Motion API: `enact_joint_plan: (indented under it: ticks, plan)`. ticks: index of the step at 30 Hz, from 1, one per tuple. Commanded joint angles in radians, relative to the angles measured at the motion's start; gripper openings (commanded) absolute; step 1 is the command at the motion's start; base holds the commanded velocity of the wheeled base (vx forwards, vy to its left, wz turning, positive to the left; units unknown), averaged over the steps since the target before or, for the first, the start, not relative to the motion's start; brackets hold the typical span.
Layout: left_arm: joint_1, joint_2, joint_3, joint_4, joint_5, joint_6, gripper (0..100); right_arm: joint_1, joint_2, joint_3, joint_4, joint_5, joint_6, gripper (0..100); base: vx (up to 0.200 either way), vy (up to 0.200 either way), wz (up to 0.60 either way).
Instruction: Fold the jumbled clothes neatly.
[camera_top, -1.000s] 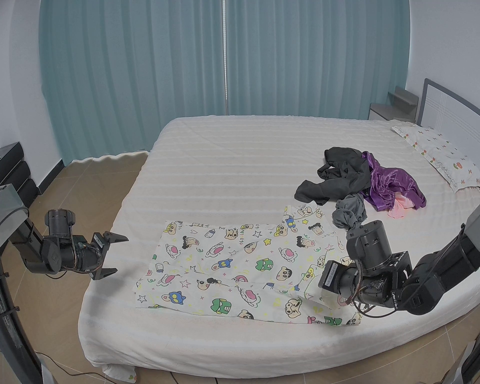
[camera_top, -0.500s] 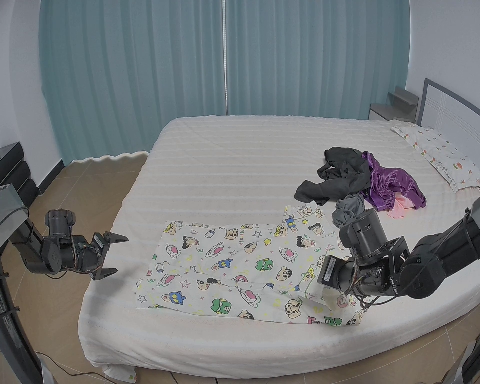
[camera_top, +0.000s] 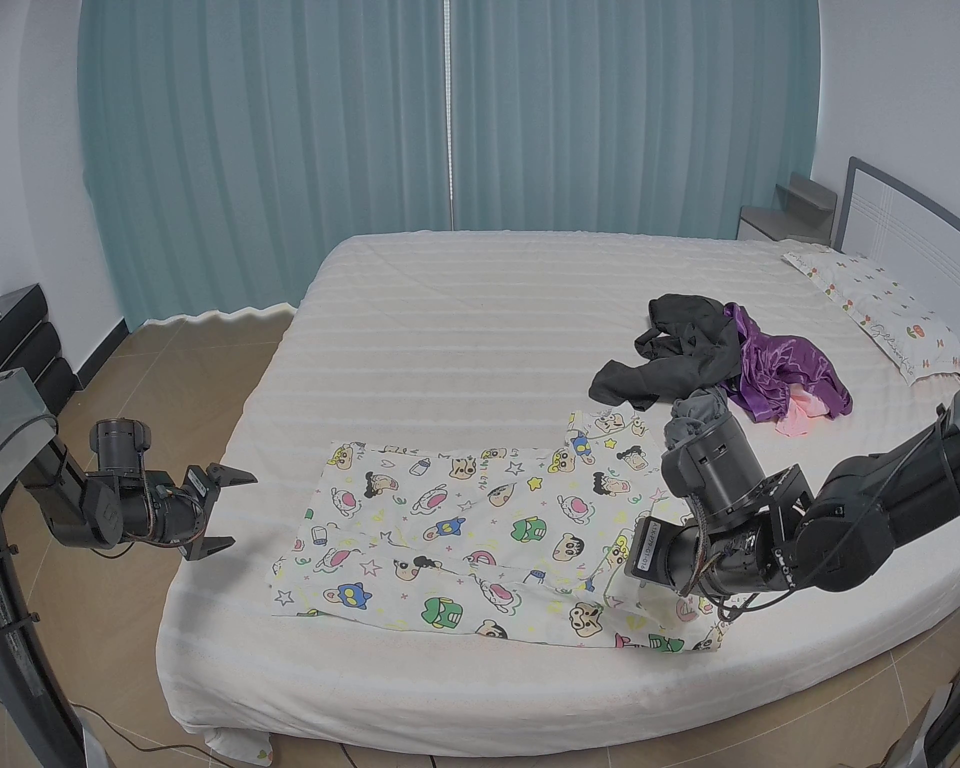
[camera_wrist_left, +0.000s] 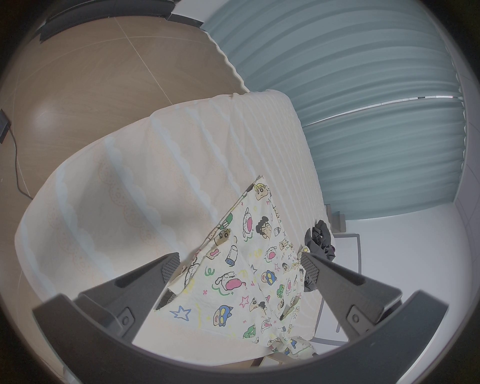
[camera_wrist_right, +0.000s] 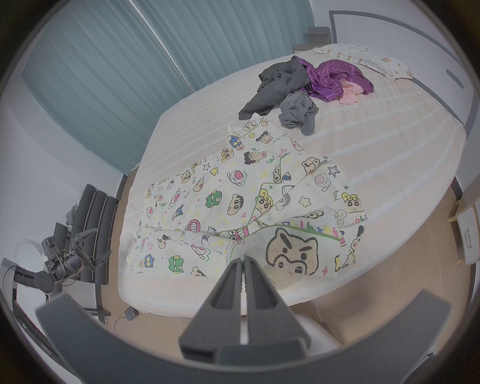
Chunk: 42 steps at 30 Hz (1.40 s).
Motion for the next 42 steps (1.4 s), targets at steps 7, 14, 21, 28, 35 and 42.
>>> enact_joint_plan:
  ticks: [7, 14, 21, 28, 35, 42]
  plan:
    - [0.000, 0.003, 0.000, -0.001, 0.001, 0.000, 100, 0.005, -0.001, 0.018, 0.031, 0.000, 0.000, 100, 0.000, 0.000, 0.00]
    - [0.000, 0.003, 0.000, -0.001, 0.001, 0.000, 100, -0.002, -0.050, 0.034, 0.057, 0.000, 0.003, 100, 0.000, 0.000, 0.00]
    - [0.000, 0.001, 0.000, -0.001, 0.001, 0.000, 100, -0.062, -0.045, 0.121, 0.043, 0.037, 0.003, 100, 0.000, 0.000, 0.00]
    - [0.000, 0.001, 0.002, -0.001, -0.001, 0.000, 100, -0.168, 0.010, 0.327, -0.219, 0.169, -0.046, 100, 0.000, 0.000, 0.00]
    - [0.000, 0.001, 0.002, -0.001, 0.001, 0.000, 100, -0.280, 0.095, 0.531, -0.606, 0.258, -0.216, 100, 0.000, 0.000, 0.00]
    - [0.000, 0.001, 0.002, -0.001, 0.001, 0.001, 100, -0.355, 0.188, 0.587, -0.788, 0.310, -0.313, 100, 0.000, 0.000, 0.00]
